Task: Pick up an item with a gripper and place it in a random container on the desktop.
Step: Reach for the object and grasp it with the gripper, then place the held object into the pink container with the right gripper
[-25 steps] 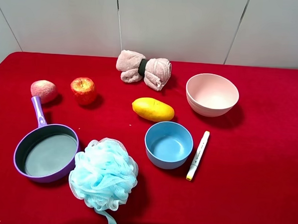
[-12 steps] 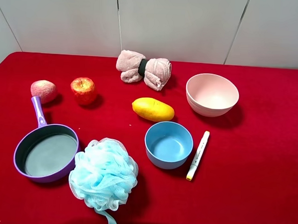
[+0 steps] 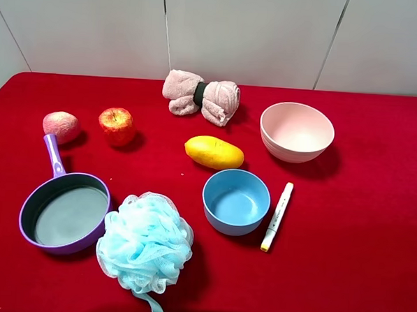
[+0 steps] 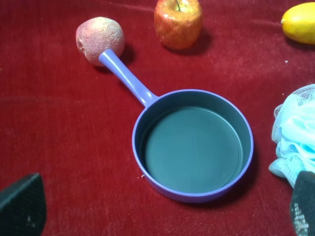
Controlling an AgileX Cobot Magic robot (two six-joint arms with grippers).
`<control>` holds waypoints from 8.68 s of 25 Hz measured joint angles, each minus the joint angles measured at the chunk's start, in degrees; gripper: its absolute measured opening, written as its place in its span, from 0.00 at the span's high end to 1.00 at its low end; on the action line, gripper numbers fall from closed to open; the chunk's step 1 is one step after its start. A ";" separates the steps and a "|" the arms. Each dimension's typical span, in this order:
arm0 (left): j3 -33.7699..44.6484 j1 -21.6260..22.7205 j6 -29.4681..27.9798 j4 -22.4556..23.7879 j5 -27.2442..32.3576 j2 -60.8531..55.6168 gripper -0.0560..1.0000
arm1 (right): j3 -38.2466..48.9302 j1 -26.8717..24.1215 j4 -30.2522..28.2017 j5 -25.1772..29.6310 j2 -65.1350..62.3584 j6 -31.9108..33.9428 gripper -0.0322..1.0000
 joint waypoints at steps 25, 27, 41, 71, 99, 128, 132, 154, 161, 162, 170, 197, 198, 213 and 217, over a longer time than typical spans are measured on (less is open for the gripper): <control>0.00 0.00 0.00 0.00 0.00 0.00 0.01 | -19.60 13.50 0.64 -4.11 39.73 -12.14 0.30; 0.00 0.00 0.00 0.00 0.00 0.00 0.01 | -21.17 15.65 0.02 -4.60 43.05 -12.14 0.30; 0.00 0.00 0.00 0.00 0.00 0.00 0.01 | -30.65 27.40 -5.82 -9.79 63.60 -14.55 0.30; 0.00 0.00 0.00 0.00 0.00 0.00 0.01 | -48.09 34.66 0.51 -14.42 99.58 -29.10 0.30; 0.00 0.00 0.00 0.00 0.00 0.00 0.01 | -48.14 34.66 1.67 -19.70 110.19 -31.46 0.30; 0.00 0.00 0.00 0.00 0.00 0.00 0.01 | -48.20 34.66 0.20 -18.57 107.97 -31.60 0.52; 0.00 0.00 0.00 0.00 0.00 0.00 0.01 | -48.20 34.66 0.07 -16.95 106.67 -31.27 0.52; 0.00 0.00 0.00 0.00 0.00 0.00 0.01 | -48.20 34.66 -0.66 -5.60 94.71 -20.45 0.52; 0.00 0.00 0.00 0.00 0.00 0.00 0.01 | -48.20 34.66 -6.97 -1.32 91.75 -13.86 0.52; 0.00 0.00 0.00 0.00 0.00 0.00 0.01 | -48.20 34.66 -7.97 -0.67 91.74 -12.97 0.52; 0.00 0.00 0.00 0.00 0.00 0.00 0.01 | -48.20 32.15 -12.70 2.56 91.70 -10.38 0.52; 0.00 0.00 0.00 0.00 0.00 0.00 0.01 | -48.20 21.35 -19.74 -8.79 93.89 -8.51 0.52; 0.00 0.00 0.00 0.00 0.00 0.00 0.01 | -48.20 21.35 -19.97 -9.12 94.15 -8.35 0.52; 0.00 0.00 0.00 0.00 0.00 0.00 0.01 | -48.20 21.35 -21.84 -9.93 95.37 -5.25 0.52; 0.00 0.00 0.00 0.00 0.00 0.00 0.01 | -48.20 21.35 -21.88 -9.93 95.37 -2.80 0.35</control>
